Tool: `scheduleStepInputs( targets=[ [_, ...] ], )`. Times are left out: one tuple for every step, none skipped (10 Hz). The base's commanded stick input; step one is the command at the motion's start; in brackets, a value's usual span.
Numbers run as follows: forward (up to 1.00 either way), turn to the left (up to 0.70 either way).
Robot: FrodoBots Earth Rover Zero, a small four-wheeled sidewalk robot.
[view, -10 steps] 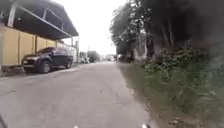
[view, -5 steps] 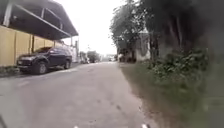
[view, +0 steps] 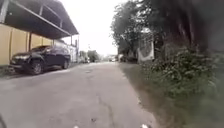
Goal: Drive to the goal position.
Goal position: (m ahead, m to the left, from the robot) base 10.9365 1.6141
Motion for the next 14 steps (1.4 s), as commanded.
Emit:
scheduleStepInputs(
  targets=[
    [1.00, -0.07],
    [1.00, -0.07],
    [1.00, -0.07],
    [1.00, -0.07],
    [1.00, -0.07],
    [1.00, -0.06],
    [1.00, -0.04],
    [1.00, -0.02],
    [1.00, -0.03],
    [1.00, -0.05],
    [1.00, -0.06],
    [1.00, -0.08],
    [1.00, -0.08],
    [1.00, -0.08]
  ],
)
